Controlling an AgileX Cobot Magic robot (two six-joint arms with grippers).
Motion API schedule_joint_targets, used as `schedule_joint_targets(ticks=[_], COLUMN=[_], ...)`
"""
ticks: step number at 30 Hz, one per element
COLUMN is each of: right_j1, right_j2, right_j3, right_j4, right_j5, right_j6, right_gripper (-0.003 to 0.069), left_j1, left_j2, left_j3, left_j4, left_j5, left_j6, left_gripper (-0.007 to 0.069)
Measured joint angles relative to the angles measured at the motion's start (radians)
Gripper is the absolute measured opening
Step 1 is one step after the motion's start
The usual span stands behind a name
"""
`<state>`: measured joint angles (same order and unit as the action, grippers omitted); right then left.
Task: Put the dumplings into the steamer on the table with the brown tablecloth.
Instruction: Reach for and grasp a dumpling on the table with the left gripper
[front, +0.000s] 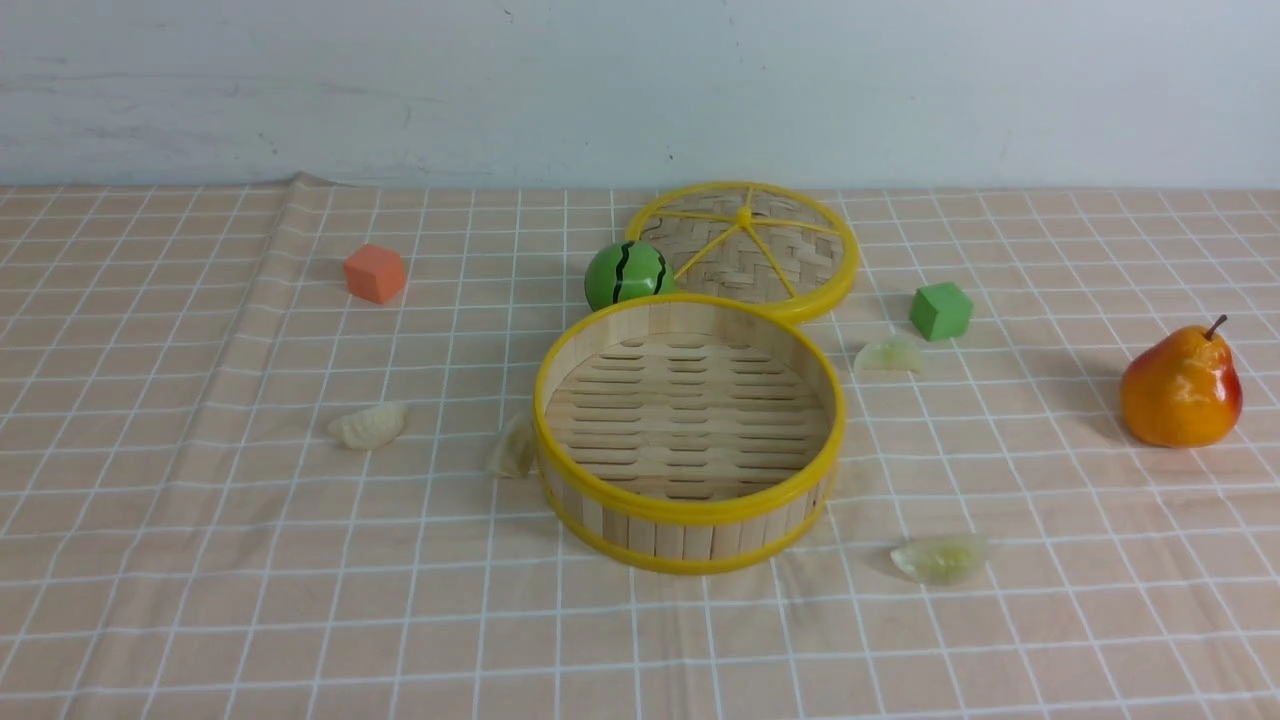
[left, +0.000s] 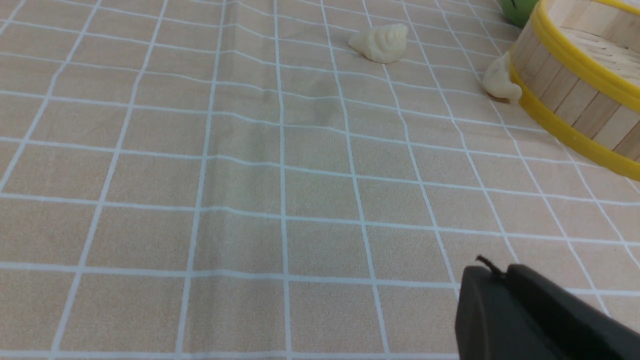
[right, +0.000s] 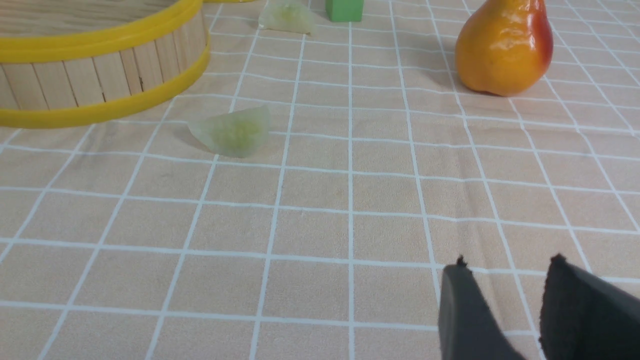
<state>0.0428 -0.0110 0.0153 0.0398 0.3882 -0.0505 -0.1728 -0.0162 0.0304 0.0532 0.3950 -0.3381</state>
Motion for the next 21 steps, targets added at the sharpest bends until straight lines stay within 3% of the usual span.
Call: schedule_joint_targets(ticks=[17, 21], right_j1=[0.000, 0.000], right_j2=[0.000, 0.000], right_j3=[0.000, 0.006], right_j4=[-0.002, -0.016], right_j5=[0.000, -0.053], right_j6=[0.000, 0.000], right_gripper=[0.0239, 0.0239], left_j1=[0.000, 0.000], left_j2=[0.000, 0.000], left_j3=[0.000, 0.001], left_j4=[0.097, 0.099], left_j5=[-0.069, -0.251], left_j6=[0.018, 0.019], left_gripper=[0.0049, 0.0053])
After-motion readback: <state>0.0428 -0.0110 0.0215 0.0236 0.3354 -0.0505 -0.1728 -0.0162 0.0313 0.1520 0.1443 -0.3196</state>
